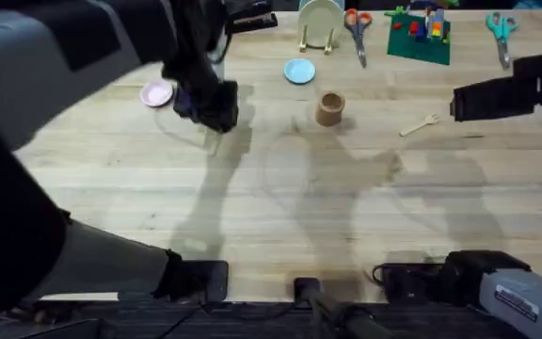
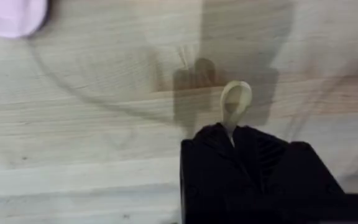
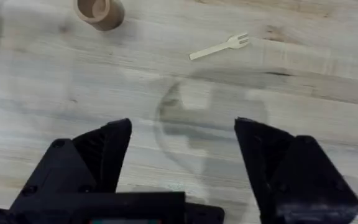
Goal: Pick up a utensil and set it on the pink plate, then put the other utensil in the container.
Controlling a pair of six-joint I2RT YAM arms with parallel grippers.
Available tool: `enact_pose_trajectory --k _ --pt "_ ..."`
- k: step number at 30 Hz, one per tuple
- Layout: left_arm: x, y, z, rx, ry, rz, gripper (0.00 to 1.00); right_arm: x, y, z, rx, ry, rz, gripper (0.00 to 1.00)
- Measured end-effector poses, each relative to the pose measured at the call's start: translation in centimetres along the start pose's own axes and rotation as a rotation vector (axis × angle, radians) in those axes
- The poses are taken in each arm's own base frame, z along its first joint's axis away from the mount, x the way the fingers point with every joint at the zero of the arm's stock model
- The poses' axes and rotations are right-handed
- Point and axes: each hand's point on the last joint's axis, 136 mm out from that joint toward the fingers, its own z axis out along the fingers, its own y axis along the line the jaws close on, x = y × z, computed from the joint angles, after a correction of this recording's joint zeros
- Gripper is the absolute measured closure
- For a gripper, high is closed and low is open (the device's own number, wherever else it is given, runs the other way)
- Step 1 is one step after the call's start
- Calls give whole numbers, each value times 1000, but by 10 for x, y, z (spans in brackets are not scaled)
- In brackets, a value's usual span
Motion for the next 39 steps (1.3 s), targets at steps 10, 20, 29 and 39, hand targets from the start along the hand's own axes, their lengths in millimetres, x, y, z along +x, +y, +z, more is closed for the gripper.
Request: enact_pose_trajectory --k 10,20,29,39 --pt "-36 18 -69 2 -93 4 960 0 0 0 0 0 0 7" --pt "-45 68 -110 -28 -130 -54 959 0 0 0 0 0 0 6" --pt "-58 117 -117 -63 -205 -134 959 0 0 0 0 0 0 7" --pt "-71 137 -121 -86 -273 -141 959 0 0 0 0 0 1 6"
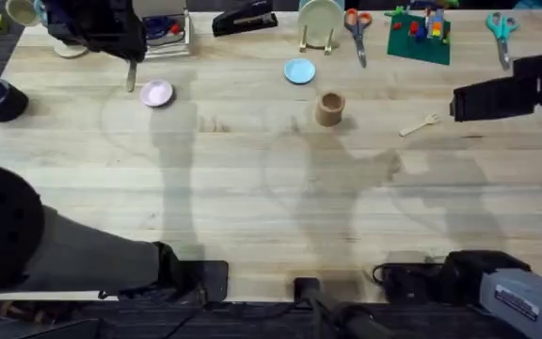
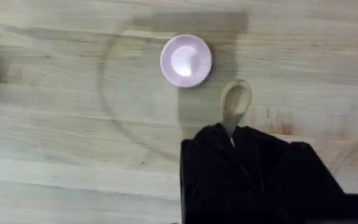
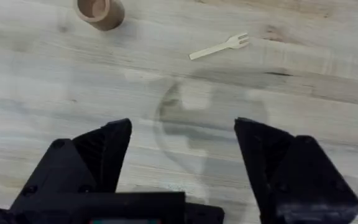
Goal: Pick up a utensil and set it on the pink plate, then put the other utensil in the container.
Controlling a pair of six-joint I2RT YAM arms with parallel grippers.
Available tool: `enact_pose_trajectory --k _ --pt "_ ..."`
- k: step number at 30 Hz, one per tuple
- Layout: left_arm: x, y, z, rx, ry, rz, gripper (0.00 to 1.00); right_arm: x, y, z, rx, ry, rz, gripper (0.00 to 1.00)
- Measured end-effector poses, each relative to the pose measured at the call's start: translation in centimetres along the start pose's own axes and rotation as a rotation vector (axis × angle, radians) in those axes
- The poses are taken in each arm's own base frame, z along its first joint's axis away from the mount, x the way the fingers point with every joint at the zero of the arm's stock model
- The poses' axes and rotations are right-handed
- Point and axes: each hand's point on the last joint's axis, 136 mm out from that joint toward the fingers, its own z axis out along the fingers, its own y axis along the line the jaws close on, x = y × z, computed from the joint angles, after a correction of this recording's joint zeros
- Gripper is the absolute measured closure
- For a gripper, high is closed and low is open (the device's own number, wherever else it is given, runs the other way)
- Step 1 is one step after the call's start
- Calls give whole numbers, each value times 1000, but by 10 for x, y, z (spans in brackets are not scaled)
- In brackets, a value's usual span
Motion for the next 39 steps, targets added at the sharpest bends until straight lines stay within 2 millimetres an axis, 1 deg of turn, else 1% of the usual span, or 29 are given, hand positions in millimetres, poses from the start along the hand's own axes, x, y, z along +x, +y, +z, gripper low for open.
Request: enact_pose_trajectory --k 2,5,11,17,22,29,34,39 --pt "-3 0 4 0 -2 2 959 0 0 0 0 0 0 6" --pt "-8 1 18 0 8 4 959 0 0 0 0 0 0 6" --pt "-15 2 61 4 51 4 959 0 0 0 0 0 2 6" --pt "-18 2 92 6 77 4 959 0 0 0 0 0 3 5" --pt "-15 5 106 6 99 -2 959 0 0 0 0 0 3 6" --pt "-9 22 123 -5 133 -40 959 0 0 0 0 0 3 6" --pt "-8 31 129 -11 138 -60 959 0 0 0 0 0 3 6" --pt "-14 32 132 -13 116 -60 959 0 0 0 0 0 3 6"
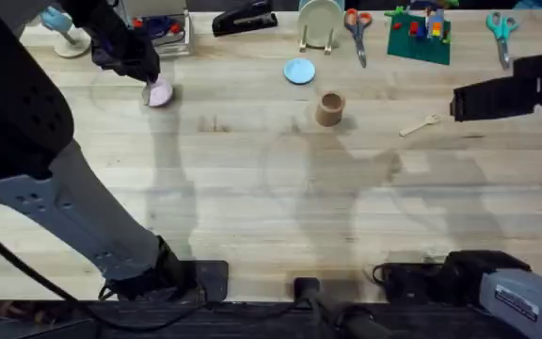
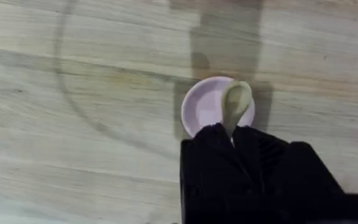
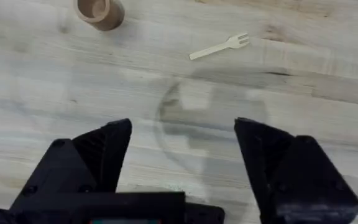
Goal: Pick up a utensil and set it on the pink plate, then put the other utensil in the container.
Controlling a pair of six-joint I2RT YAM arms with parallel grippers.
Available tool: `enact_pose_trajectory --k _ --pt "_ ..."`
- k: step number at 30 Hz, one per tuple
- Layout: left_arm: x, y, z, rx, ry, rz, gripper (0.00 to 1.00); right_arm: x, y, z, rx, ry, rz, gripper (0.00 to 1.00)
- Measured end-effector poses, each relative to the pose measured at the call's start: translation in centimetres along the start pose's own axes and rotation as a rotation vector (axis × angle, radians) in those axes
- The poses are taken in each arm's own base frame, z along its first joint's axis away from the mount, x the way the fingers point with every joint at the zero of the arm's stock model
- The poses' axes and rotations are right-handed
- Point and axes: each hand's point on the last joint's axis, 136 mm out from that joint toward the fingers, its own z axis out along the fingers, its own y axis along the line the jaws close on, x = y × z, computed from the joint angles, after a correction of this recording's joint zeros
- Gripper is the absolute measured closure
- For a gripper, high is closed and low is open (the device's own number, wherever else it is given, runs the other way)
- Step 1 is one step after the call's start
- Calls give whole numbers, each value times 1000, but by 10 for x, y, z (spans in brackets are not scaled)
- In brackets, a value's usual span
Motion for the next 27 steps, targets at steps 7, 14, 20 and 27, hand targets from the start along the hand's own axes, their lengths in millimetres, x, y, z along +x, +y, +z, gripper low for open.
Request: enact_pose_trajectory --k 7,14,20,27 --pt "-5 0 0 -1 -18 0 958 0 0 0 0 0 0 6" --pt "-5 0 3 -1 -15 0 958 0 0 0 0 0 0 8" --pt "5 0 29 4 50 0 958 0 0 0 0 0 0 7" --pt "9 0 38 6 71 -1 958 0 0 0 0 0 0 5"
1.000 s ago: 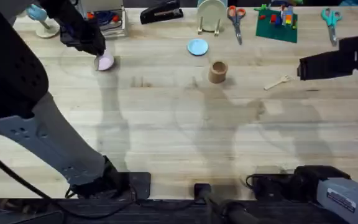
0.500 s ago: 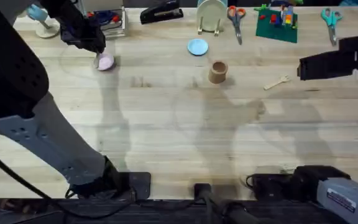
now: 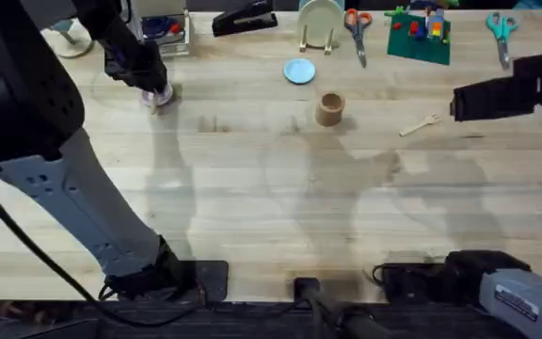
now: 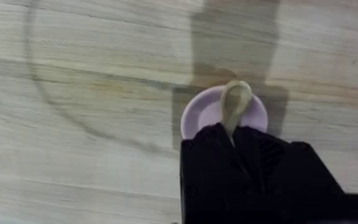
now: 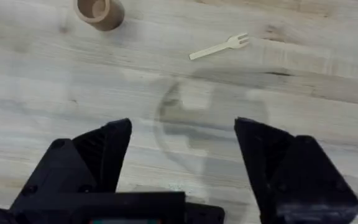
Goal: Pick up a utensil and set it on the pink plate, then put the other utensil in the container.
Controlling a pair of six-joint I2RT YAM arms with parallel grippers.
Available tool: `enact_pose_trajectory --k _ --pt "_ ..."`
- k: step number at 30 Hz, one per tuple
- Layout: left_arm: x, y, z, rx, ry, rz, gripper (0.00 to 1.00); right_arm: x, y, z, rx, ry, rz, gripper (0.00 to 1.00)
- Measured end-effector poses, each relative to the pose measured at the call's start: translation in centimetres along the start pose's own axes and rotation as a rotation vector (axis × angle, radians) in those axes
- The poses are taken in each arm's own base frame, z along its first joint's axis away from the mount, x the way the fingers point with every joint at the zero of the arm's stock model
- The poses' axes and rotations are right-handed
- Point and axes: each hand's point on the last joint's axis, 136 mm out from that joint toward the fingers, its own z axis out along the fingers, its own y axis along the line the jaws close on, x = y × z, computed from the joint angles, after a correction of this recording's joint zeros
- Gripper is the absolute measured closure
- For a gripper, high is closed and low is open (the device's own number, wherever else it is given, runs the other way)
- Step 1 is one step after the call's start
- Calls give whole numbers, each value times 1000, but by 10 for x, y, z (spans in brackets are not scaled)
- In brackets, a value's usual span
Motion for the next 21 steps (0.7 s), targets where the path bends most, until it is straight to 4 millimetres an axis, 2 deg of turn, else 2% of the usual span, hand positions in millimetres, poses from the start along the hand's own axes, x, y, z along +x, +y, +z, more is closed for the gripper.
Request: enact_pose_trajectory --k 9,14,21 --pt "0 0 0 0 0 0 949 0 0 0 0 0 0 6" --pt "0 0 0 0 1 0 840 0 0 0 0 0 0 5" --pt "0 0 0 0 1 0 838 0 0 0 0 0 0 6"
